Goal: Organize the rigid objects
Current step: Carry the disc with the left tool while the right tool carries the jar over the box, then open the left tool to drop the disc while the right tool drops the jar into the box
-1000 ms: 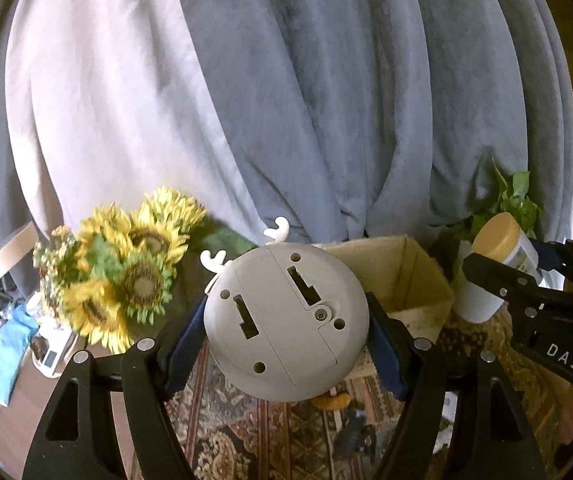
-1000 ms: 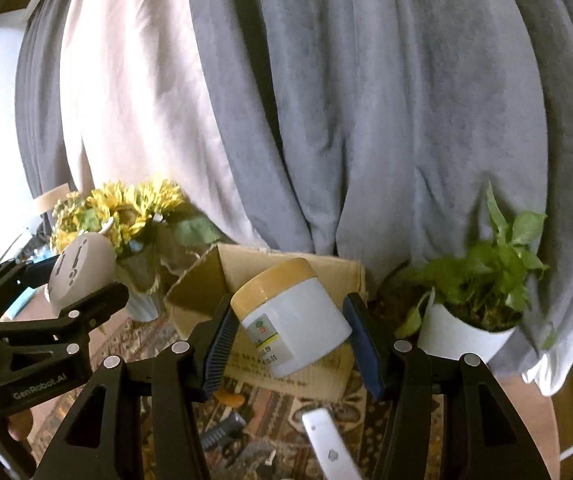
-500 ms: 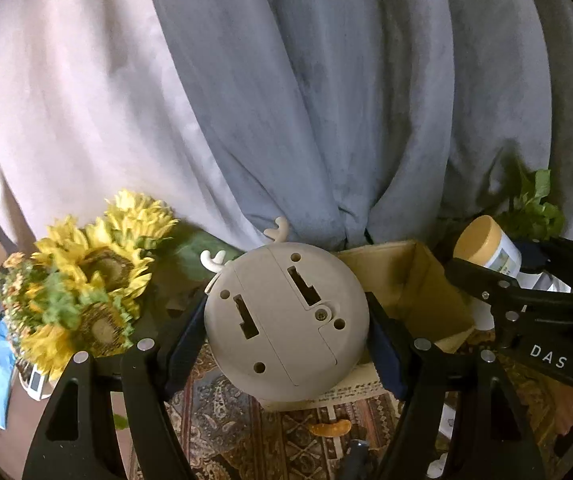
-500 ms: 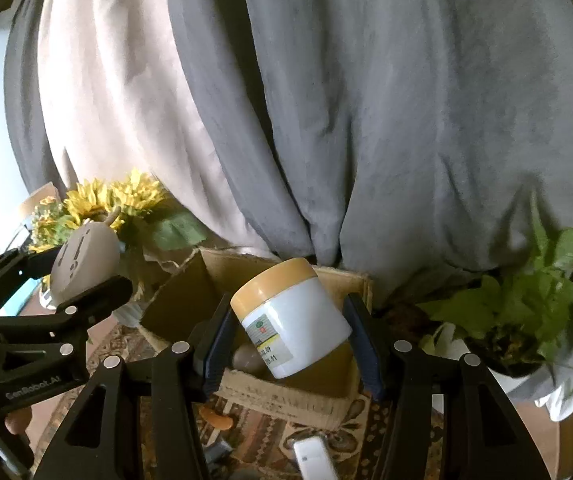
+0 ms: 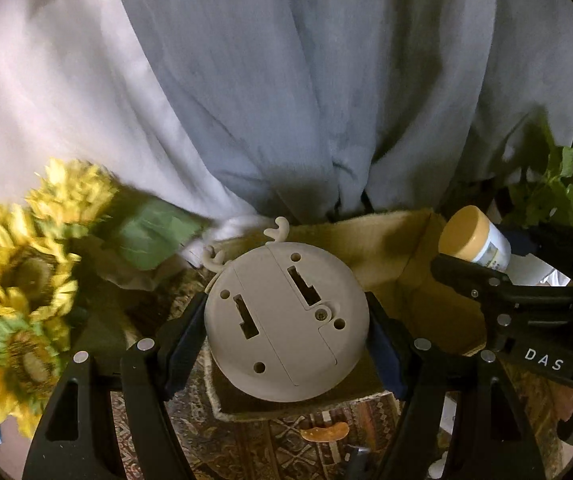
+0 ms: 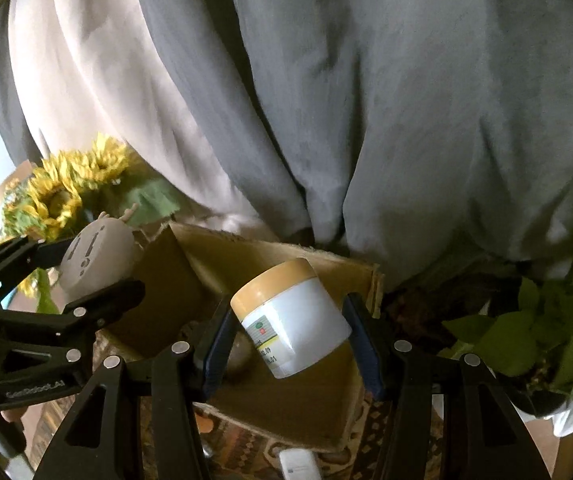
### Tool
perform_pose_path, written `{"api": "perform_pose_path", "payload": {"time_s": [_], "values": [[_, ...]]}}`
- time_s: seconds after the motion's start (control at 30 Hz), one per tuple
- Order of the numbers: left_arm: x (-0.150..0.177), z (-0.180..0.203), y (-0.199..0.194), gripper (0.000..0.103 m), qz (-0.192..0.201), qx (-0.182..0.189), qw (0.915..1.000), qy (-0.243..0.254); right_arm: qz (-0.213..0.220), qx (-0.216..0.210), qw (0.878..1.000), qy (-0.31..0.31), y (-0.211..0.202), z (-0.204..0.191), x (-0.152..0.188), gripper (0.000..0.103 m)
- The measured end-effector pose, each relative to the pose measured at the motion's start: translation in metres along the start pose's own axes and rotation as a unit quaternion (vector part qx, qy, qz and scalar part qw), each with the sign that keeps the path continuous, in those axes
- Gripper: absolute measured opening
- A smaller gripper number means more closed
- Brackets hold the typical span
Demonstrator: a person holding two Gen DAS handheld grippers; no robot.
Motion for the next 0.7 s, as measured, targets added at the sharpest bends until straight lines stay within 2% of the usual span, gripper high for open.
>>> {"api": "perform_pose_path", "payload": {"time_s": [0.27,0.5,0.6,0.7], "values": [[0.011,0.002,0.039,0.074,-0.060,-0.007,0.9980,0.018,-0.063,-0.005,0.998,-0.008,0.037,0.005,0.015,0.055],[0.022,0.002,0.054,0.074,-0.090,-0.007,0.9957,0.021,-0.082,-0.003,0.996,-0.024,0.050,0.005,0.020,0.055],[0.022,0.001,0.053,0.077,-0.087,-0.008,0.9961,0.017,-0.080,-0.001,0.997,-0.023,0.049,0.005,0.021,0.056],[0.018,-0.002,0.040,0.079,-0.064,-0.020,0.9976,0.017,-0.076,0.005,0.997,-0.018,0.046,0.007,0.023,0.056]]}}
Point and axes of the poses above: each gripper's, at about its wrist camera, not at the fingertips, and y roughly the way its jaws point, z to its right, x to its underside, the point moved 10 cm from there along y, roughly the way its jaws point, and after that the axes turned 4 degrees about -x, right-handed, at the moved point
